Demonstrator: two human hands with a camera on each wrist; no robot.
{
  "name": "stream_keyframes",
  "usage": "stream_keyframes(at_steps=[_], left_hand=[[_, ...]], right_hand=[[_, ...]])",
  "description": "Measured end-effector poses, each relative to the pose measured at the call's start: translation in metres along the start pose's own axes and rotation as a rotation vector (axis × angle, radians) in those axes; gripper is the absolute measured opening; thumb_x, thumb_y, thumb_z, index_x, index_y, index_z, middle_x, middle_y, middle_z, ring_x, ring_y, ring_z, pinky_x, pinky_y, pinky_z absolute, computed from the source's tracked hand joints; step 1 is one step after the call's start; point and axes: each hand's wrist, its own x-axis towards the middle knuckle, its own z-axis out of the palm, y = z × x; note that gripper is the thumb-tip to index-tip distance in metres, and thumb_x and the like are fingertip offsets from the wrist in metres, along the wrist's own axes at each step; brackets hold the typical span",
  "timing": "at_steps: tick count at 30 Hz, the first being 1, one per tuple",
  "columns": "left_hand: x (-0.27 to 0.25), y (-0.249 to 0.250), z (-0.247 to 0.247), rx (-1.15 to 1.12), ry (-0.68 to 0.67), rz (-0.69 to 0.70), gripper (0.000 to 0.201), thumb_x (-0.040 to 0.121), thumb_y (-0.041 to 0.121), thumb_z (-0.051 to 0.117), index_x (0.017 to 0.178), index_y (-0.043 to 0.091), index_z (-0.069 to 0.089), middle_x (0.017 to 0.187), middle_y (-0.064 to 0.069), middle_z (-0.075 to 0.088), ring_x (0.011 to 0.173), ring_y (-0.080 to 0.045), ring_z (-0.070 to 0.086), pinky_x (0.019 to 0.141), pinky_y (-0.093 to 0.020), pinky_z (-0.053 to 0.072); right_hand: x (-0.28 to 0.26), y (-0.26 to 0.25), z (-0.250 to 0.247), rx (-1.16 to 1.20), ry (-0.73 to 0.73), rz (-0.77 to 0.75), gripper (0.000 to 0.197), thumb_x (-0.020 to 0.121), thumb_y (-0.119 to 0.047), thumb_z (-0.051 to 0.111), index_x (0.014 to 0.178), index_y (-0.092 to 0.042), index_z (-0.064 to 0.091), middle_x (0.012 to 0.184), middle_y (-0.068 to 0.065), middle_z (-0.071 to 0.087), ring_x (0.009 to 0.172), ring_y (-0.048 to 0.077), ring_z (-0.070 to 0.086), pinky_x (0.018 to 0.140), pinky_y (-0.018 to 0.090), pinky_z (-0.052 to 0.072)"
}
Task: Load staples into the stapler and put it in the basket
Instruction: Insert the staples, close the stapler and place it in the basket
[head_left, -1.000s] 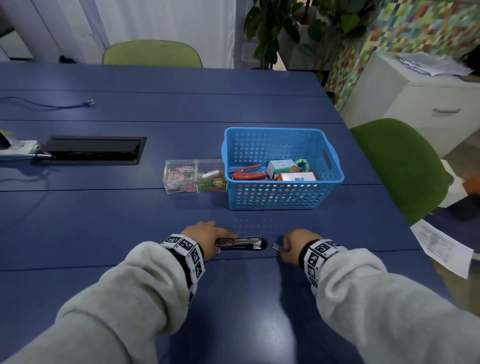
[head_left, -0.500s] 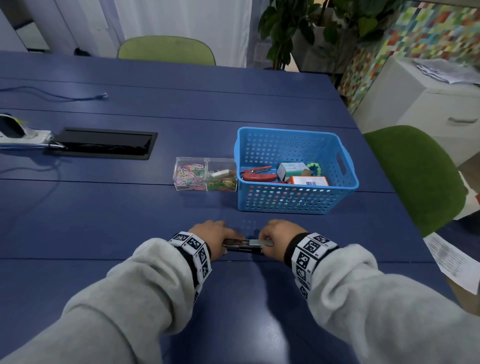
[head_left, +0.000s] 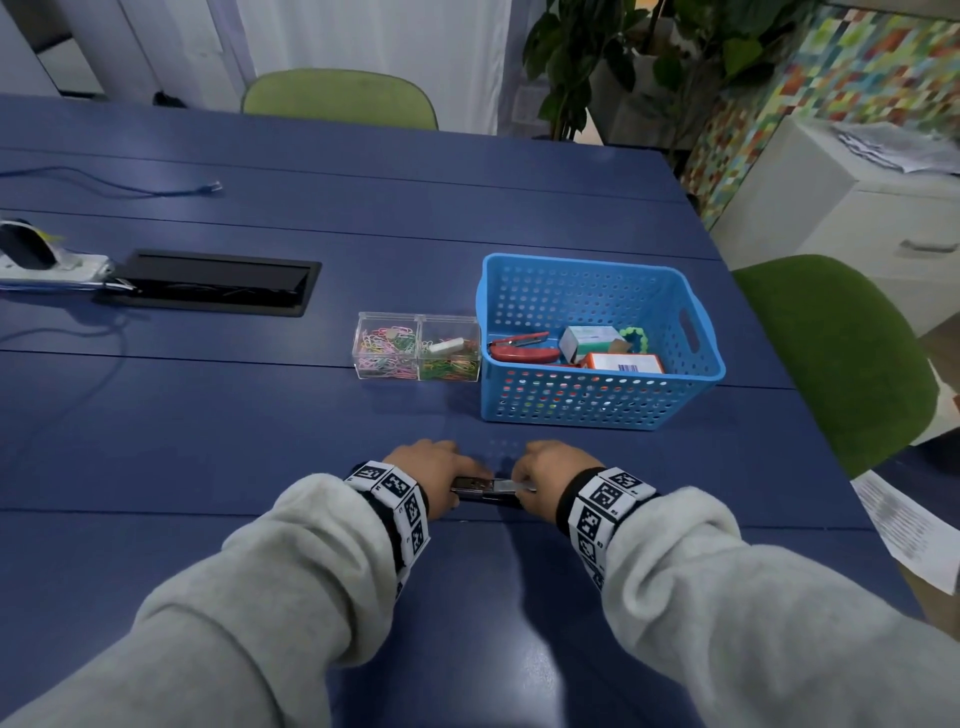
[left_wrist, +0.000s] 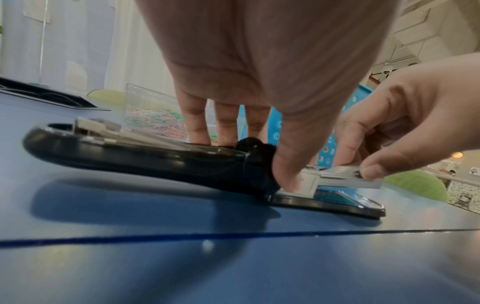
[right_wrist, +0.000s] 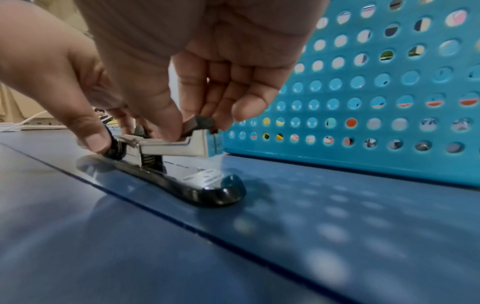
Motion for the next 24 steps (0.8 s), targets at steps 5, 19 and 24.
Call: stream_keyframes(at_steps=[5,19,24], left_hand=[[-0.001,-0.008,-0.001,-0.094,0.017,-0.052,0.062,0.081,0.022,0.067,0.136,0.035,0.042,0.132,-0.007,0.046,0.123,-0.029,0.049,0.104,-0.040,0.043],[-0.039,-0.051,-0.020,-0.047,0.093,-0.284,0.046,0.076,0.035,0.072,0.119,0.031,0.057,0.127,0.001,0.056,0.115,-0.021,0.055,0.098,-0.036,0.047],[-0.046,-0.023,-0.052,0.027,0.202,-0.143,0.040,0.072,0.036,0.074,0.109,0.029,0.060,0.115,0.005,0.064,0.107,-0.021,0.060,0.089,-0.034,0.048]], right_hand=[[0.001,0.004,0.003,0.023,-0.034,0.027,0.028,0.087,-0.029,0.057,0.108,-0.013,0.065,0.115,0.012,0.057,0.109,0.030,0.054,0.093,0.037,0.046],[-0.005,0.030,0.019,0.359,0.043,0.258,0.024,0.078,-0.031,0.071,0.100,-0.023,0.071,0.107,0.001,0.066,0.104,0.020,0.061,0.093,0.028,0.049],[-0.007,0.035,0.023,0.496,0.085,0.315,0.019,0.075,-0.027,0.074,0.094,-0.023,0.072,0.102,0.004,0.073,0.097,0.020,0.065,0.090,0.027,0.051]])
